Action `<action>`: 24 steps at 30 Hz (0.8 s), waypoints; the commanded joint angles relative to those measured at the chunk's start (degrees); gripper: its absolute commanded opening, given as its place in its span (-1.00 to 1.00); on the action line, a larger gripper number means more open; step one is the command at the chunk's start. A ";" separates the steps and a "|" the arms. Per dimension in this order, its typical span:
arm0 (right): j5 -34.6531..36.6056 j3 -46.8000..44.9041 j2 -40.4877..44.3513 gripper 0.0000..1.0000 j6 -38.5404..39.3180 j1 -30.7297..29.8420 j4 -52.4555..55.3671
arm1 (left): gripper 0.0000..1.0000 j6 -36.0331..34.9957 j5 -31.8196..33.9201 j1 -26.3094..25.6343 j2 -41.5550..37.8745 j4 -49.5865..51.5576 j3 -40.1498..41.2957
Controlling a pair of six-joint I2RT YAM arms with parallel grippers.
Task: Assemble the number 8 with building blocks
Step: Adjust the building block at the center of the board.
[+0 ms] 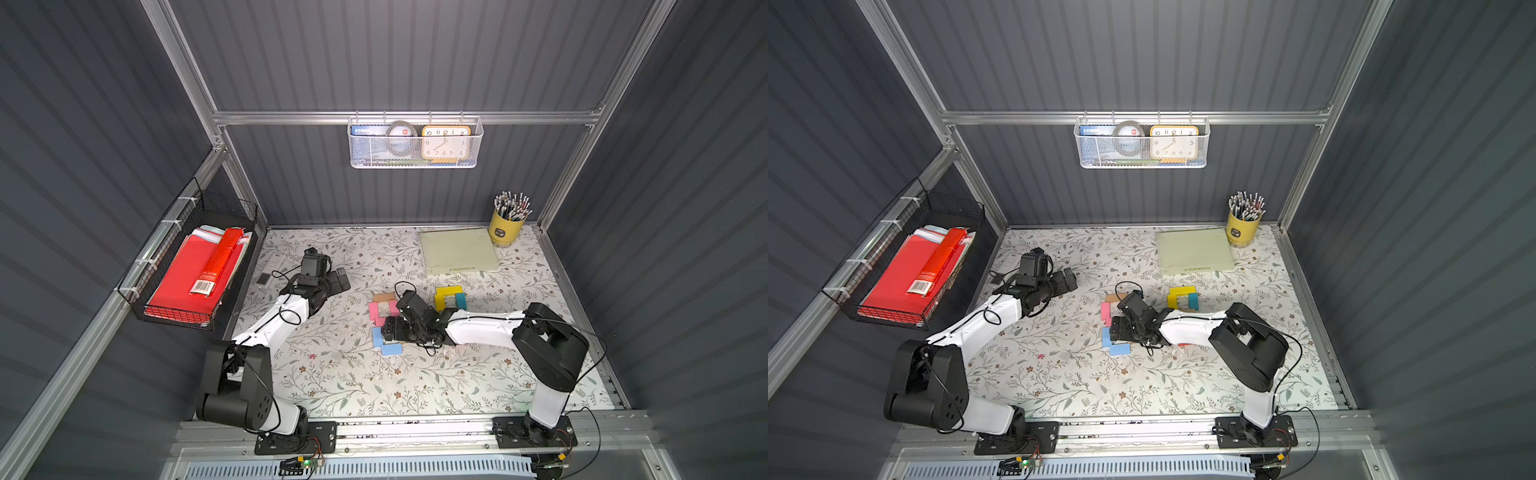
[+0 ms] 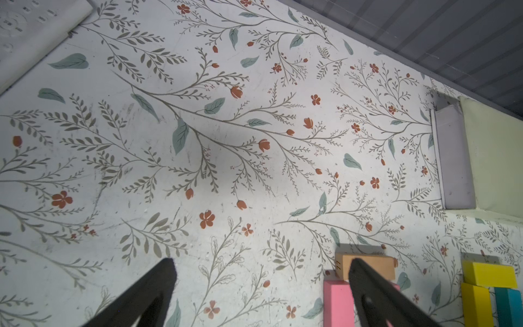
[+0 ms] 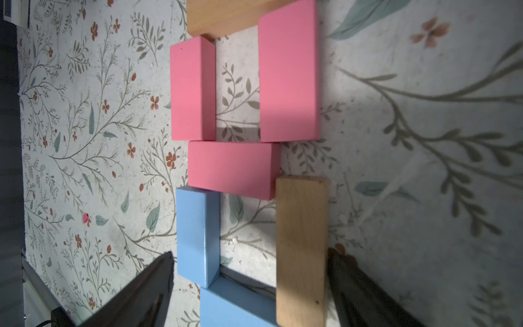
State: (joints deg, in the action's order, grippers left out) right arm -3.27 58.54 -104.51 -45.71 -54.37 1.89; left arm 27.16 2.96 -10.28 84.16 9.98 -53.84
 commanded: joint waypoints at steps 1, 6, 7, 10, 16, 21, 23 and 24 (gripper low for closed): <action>-0.66 -0.76 -0.32 0.80 -1.19 0.14 0.22 | 0.98 -1.04 -0.24 0.35 0.06 0.42 0.92; -0.94 -0.88 -0.21 0.80 -1.73 0.14 0.21 | 0.98 -0.97 -0.24 0.35 0.11 0.39 0.88; -0.97 -0.93 -0.10 0.80 -1.66 0.14 0.26 | 0.99 -0.97 -0.22 0.35 0.14 0.39 0.86; -0.04 -0.98 -0.08 0.80 -1.12 0.14 0.39 | 0.99 -0.96 -0.19 0.35 0.14 0.50 0.89; 3.09 -0.63 0.25 0.80 0.74 0.44 1.93 | 0.99 -0.91 -0.17 0.35 0.17 0.48 0.91; 3.97 0.07 -0.21 0.80 2.46 0.57 2.17 | 0.98 -0.96 -0.16 0.35 0.17 0.55 0.97; 4.08 0.25 -0.47 0.80 2.84 0.64 1.90 | 0.99 -0.97 -0.21 0.35 0.19 0.48 0.93; 4.07 0.36 -0.54 0.80 3.05 0.67 1.74 | 0.99 -0.97 -0.23 0.35 0.20 0.49 0.95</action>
State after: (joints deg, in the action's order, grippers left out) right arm -0.73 58.50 -104.51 -44.27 -53.98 2.15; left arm 27.16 2.96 -10.31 84.16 10.00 -53.84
